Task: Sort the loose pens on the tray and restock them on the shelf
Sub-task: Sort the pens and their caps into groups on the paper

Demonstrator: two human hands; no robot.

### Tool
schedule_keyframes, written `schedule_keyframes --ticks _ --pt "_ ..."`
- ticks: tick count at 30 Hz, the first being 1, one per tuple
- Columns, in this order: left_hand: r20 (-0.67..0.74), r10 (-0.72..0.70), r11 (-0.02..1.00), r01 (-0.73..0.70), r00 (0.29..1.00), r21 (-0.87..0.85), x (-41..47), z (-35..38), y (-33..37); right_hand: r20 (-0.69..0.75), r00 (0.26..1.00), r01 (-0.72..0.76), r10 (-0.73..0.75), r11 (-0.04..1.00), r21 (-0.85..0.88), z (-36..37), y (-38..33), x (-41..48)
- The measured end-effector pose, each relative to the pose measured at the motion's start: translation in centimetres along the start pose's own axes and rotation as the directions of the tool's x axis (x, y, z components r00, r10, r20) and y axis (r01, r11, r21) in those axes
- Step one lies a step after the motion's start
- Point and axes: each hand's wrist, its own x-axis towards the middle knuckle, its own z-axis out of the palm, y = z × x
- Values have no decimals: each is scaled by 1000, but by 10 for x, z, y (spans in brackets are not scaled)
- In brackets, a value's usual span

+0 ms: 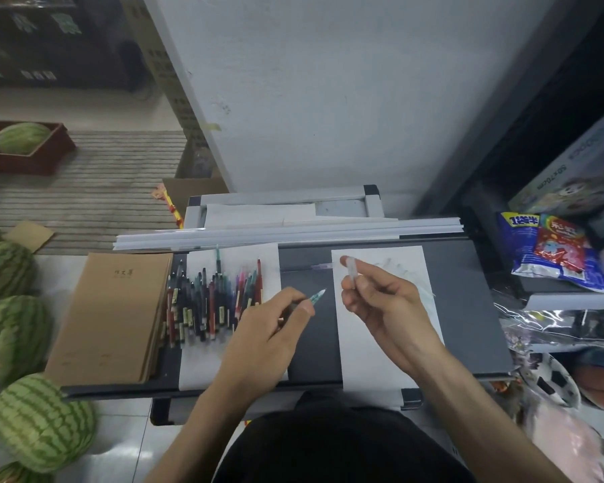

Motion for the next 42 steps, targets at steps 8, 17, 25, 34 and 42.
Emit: schedule_keyframes --ticks 8,17,25,34,42 --pt "0 2 1000 -2 1000 11 0 5 15 4 983 -180 186 948 261 7 -10 -7" --pt "13 -2 999 2 1000 50 -2 9 15 -107 990 -82 95 989 122 11 0 -9" --pt "5 13 1000 -13 1000 25 -3 9 16 -191 977 79 -98 991 -105 13 -6 -13" --pt "-16 30 999 -30 999 11 -2 9 15 -88 979 146 -185 932 -333 14 -6 -18" --pt "-23 62 997 -61 998 44 0 7 11 -89 971 190 -221 944 -272 10 -10 -14"
